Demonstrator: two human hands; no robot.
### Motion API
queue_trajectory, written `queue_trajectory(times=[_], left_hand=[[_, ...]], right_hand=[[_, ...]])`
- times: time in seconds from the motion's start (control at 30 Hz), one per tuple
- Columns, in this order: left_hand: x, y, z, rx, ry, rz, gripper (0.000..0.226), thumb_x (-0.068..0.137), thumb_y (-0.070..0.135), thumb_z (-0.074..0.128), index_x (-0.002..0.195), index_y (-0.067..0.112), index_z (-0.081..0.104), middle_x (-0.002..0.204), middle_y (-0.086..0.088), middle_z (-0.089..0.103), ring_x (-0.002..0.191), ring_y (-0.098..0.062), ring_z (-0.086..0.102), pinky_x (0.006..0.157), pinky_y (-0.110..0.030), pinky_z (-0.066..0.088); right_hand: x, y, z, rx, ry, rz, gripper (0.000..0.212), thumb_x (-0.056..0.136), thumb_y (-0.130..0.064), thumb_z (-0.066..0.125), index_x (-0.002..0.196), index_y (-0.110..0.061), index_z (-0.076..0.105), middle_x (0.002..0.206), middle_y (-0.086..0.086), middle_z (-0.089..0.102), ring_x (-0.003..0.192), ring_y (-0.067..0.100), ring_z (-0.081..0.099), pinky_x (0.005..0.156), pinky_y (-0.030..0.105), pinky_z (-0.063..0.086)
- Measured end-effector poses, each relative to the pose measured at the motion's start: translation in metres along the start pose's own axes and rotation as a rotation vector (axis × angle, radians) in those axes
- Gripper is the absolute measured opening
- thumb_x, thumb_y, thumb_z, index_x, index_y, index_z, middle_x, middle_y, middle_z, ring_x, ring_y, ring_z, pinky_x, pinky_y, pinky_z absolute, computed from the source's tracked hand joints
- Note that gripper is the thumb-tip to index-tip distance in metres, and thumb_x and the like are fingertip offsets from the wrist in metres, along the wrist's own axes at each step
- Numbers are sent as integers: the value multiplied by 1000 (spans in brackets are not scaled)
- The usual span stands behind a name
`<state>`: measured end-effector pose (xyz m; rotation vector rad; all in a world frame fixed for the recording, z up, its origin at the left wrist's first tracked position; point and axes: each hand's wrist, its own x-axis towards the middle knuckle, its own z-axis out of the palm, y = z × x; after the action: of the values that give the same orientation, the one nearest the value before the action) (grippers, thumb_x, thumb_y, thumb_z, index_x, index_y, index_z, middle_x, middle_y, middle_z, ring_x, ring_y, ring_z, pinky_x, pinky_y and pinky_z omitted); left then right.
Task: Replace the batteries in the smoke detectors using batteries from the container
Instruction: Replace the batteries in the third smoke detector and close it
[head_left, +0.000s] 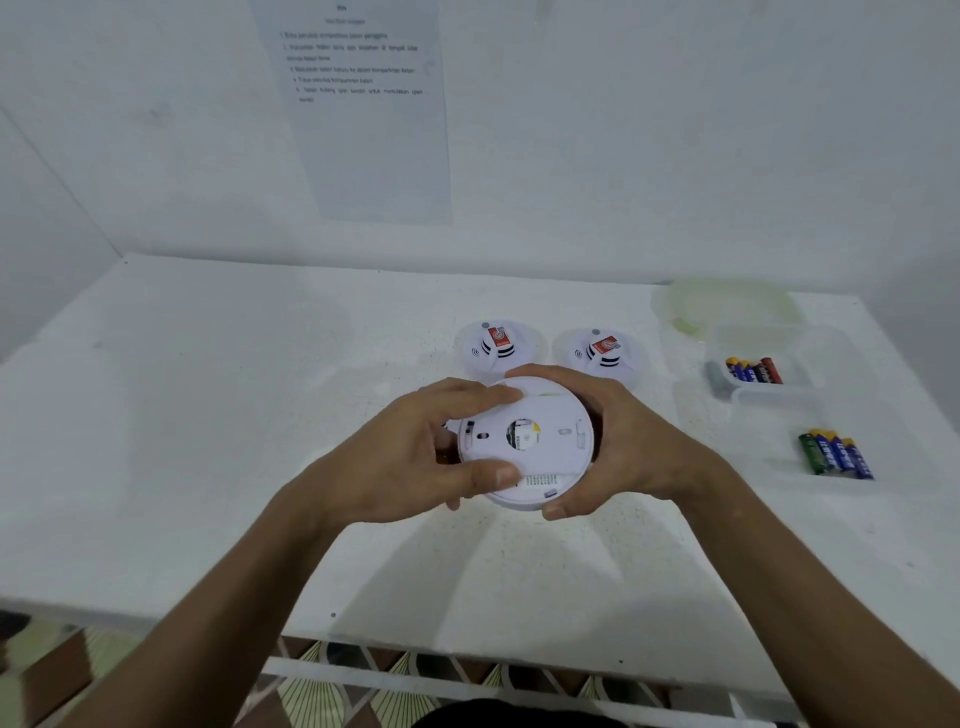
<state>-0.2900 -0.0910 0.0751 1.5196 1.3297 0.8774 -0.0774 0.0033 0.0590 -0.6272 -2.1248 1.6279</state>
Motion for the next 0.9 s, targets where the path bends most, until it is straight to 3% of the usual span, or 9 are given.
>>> queue_trajectory(times=[0.17, 0.37, 0.43, 0.53, 0.7, 0.8, 0.9], left_hand=[[-1, 4, 2, 7, 9, 6, 60, 74, 27, 75, 131, 26, 57, 125, 7, 55, 74, -5, 67, 54, -18, 50], [-3, -5, 7, -179, 158, 1, 64, 69, 22, 81, 129, 29, 60, 114, 3, 68, 73, -28, 65, 58, -31, 52], [-5, -7, 7, -188, 178, 23, 67, 69, 20, 82, 131, 27, 58, 116, 5, 68, 70, -24, 61, 63, -31, 54], [-9, -9, 6, -188, 161, 54, 78, 69, 11, 85, 137, 27, 51, 124, 7, 65, 80, -29, 63, 71, -30, 55], [-15, -8, 1, -220, 119, 85, 80, 69, 9, 79, 138, 32, 47, 132, 8, 60, 93, -23, 65, 79, -32, 57], [-15, -11, -2, -113, 95, 41, 89, 61, 28, 84, 140, 39, 44, 137, 12, 54, 109, -17, 62, 87, -39, 57], [-13, -13, -1, -16, 52, -4, 103, 55, 35, 89, 142, 49, 35, 140, 15, 50, 120, -10, 57, 97, -41, 52]], right_hand=[[1, -1, 1, -3, 8, -5, 96, 51, 2, 89, 135, -22, 51, 127, -3, 63, 122, 19, 59, 91, 33, 56], [-4, 2, 0, -48, 42, 25, 97, 54, -5, 91, 137, -24, 45, 131, -8, 56, 124, 14, 54, 88, 31, 57], [-5, 2, 0, -164, 100, 28, 99, 52, -16, 94, 137, -27, 43, 134, -9, 48, 123, 6, 50, 87, 23, 55], [-3, -1, -1, -336, 119, 1, 105, 54, -20, 96, 139, -33, 36, 135, -16, 40, 123, -4, 42, 89, 10, 48], [-1, -2, 1, -477, 75, -25, 103, 58, -29, 88, 134, -57, 26, 132, -27, 36, 125, -6, 38, 90, 4, 41], [-2, -3, 3, -350, 82, -11, 101, 57, -26, 86, 138, -45, 30, 132, -25, 43, 123, 1, 46, 90, 13, 47], [-5, -2, 7, -97, 62, -32, 101, 56, -6, 85, 139, -25, 31, 126, -14, 52, 119, 13, 56, 86, 29, 55]])
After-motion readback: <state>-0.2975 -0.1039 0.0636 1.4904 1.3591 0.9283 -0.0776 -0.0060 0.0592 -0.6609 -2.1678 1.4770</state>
